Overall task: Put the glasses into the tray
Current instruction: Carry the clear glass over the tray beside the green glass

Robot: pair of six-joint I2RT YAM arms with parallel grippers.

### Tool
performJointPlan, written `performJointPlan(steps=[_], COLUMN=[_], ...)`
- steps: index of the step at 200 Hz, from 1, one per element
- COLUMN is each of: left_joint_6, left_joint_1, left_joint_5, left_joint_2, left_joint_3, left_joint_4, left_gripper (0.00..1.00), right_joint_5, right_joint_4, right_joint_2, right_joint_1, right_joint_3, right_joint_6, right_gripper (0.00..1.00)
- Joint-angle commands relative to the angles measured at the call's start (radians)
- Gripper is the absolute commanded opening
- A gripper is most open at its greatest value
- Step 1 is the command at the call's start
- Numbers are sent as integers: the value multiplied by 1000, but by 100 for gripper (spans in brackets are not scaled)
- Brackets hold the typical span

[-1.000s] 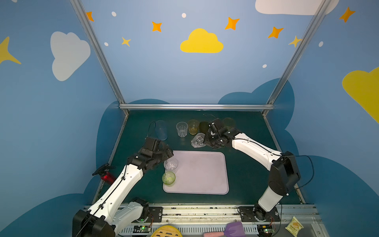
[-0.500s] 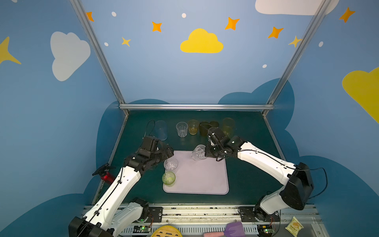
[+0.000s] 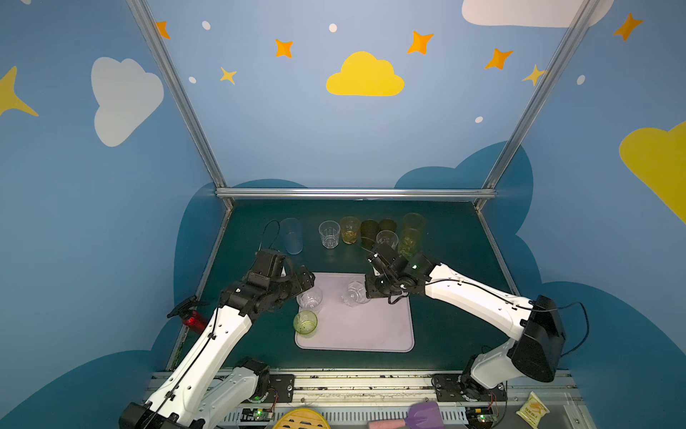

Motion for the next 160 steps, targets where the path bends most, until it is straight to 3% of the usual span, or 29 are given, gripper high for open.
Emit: performJointPlan(steps=[1, 160], left_joint_6=[1, -9], left_joint_1=[4, 6], left_joint_5=[-32, -11], left_joint_2=[-18, -164], left_joint_3=[3, -85], left_joint_4=[-45, -44], left_gripper=[100, 100], right_joint_5=[7, 23], right_joint_4=[-6, 66], right_joint_2=[19, 117], right_joint_1=[28, 204], right_joint_3=[5, 2], right_joint_6=[-5, 109], right_gripper=[0, 0])
